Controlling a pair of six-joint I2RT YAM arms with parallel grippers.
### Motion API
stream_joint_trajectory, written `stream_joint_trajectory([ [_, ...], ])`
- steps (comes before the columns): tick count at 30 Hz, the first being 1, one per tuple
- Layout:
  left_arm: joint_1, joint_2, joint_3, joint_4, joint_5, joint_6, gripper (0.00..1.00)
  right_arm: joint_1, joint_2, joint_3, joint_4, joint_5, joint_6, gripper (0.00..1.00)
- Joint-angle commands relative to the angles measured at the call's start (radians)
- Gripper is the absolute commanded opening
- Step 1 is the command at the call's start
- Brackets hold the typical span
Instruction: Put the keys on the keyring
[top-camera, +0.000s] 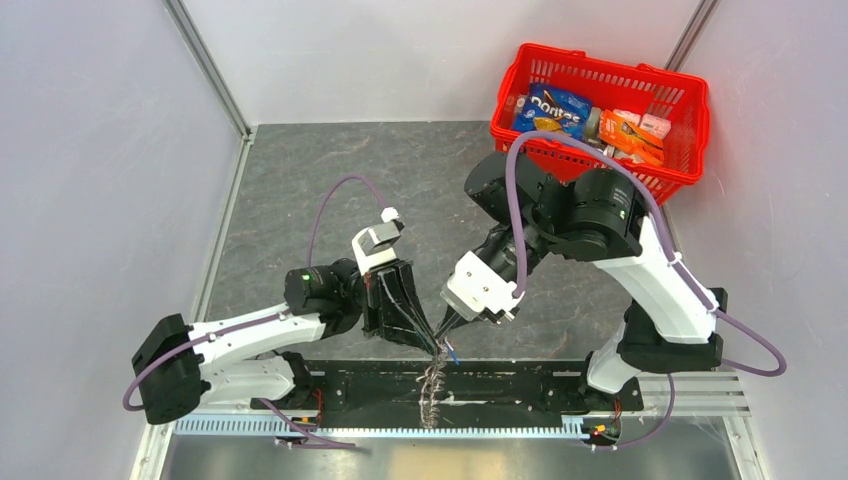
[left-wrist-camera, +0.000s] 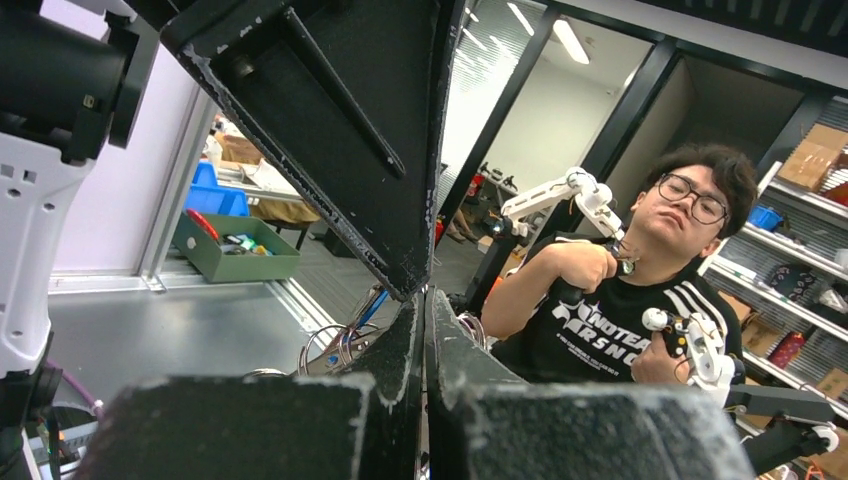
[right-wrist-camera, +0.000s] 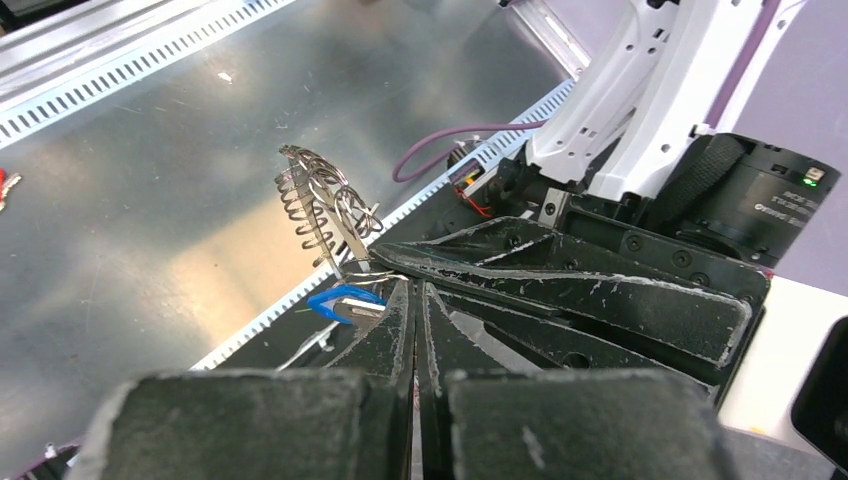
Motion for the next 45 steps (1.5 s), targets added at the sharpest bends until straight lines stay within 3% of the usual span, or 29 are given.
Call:
stream_joint_trajectory([
  [1, -0.006, -0.001, 0.008, 0.109, 0.018, -0.046, 0.02, -0.002, -0.035, -0.068, 0.100, 0.021, 0.023, 0.00],
  [14, -0.004, 0.043, 0.005, 0.082, 0.015, -0.042, 0.02, -0.003, -0.247, -0.322, 0.397, 0.038, 0.230, 0.00],
  [25, -0.004, 0.031, 0.020, -0.016, 0.018, 0.021, 0.14, -0.001, -0.350, -0.425, 0.514, 0.032, 0.315, 0.00],
  [36, -0.004, 0.007, 0.020, -0.041, 0.025, 0.043, 0.08, -0.001, -0.387, -0.528, 0.629, 0.126, 0.417, 0.00],
  [42, -0.004, -0.009, 0.013, -0.039, 0.016, 0.050, 0.02, -0.001, -0.454, -0.591, 0.756, 0.208, 0.625, 0.30],
  [45, -0.004, -0.015, 0.007, -0.037, 0.012, 0.055, 0.02, -0.001, -0.525, -0.675, 0.862, 0.249, 0.749, 0.37],
])
